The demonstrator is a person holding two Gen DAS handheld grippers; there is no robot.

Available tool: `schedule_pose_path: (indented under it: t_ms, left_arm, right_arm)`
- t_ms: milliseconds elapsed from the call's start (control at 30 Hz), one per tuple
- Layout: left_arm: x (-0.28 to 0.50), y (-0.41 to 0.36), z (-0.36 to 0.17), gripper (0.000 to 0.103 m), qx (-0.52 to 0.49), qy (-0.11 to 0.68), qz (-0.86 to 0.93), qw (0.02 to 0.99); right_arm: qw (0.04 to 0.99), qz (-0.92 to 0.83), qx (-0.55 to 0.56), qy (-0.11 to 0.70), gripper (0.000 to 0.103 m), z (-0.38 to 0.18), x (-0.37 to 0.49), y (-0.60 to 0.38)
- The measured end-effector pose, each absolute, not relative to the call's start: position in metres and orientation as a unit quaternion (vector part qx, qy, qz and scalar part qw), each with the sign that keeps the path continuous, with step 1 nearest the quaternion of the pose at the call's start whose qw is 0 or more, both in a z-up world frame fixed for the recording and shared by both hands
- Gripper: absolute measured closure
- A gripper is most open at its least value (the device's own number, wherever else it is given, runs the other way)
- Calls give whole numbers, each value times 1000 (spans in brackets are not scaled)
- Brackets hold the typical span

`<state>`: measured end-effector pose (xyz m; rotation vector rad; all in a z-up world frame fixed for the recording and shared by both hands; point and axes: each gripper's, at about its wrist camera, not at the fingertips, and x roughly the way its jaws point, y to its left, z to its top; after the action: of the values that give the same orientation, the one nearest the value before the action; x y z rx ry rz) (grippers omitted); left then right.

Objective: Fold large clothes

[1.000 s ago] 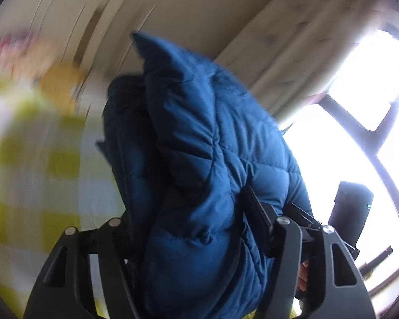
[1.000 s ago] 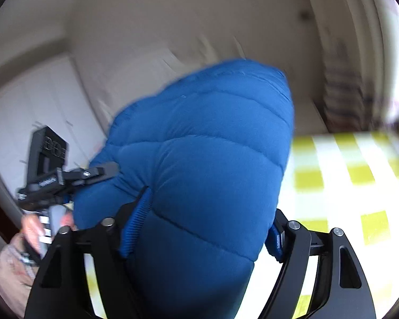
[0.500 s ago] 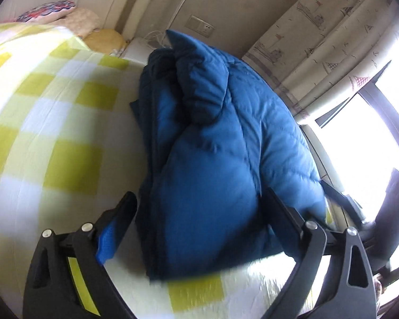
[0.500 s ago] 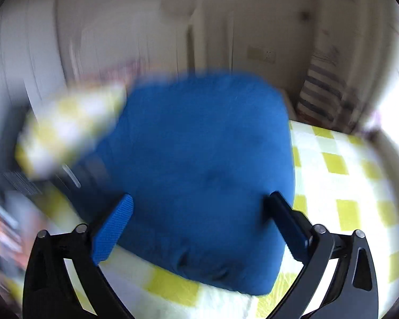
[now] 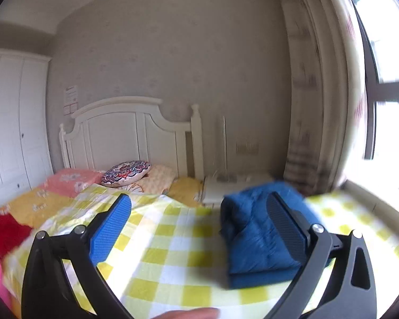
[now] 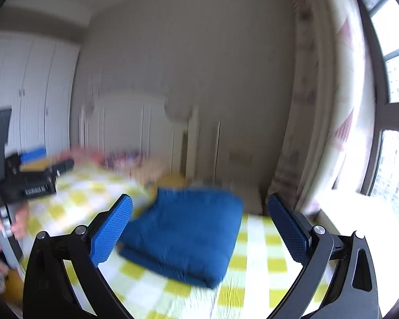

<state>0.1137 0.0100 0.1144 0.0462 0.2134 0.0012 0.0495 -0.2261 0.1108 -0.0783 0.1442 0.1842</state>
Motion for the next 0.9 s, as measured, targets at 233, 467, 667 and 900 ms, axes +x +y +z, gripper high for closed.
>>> schedule_pose_path:
  t_ms: [233,467,667,900]
  left_arm:
    - [99,-25,77,2,53,139,-4,989]
    - [122,-33,-8,2,42,254,-4,966]
    - [117,-43,-25,2,62,260,-4,964]
    - [112,-43,-26,2,67,259,-13,964]
  right_arm:
    - [988,75,-46,130,5,62,48,-219]
    - [958,73,-20,277,5,-35,82,-204]
    - [964,72,-14,254,5,-27,74,-206]
    - [968,70,-22,238,5,-24,65,-202]
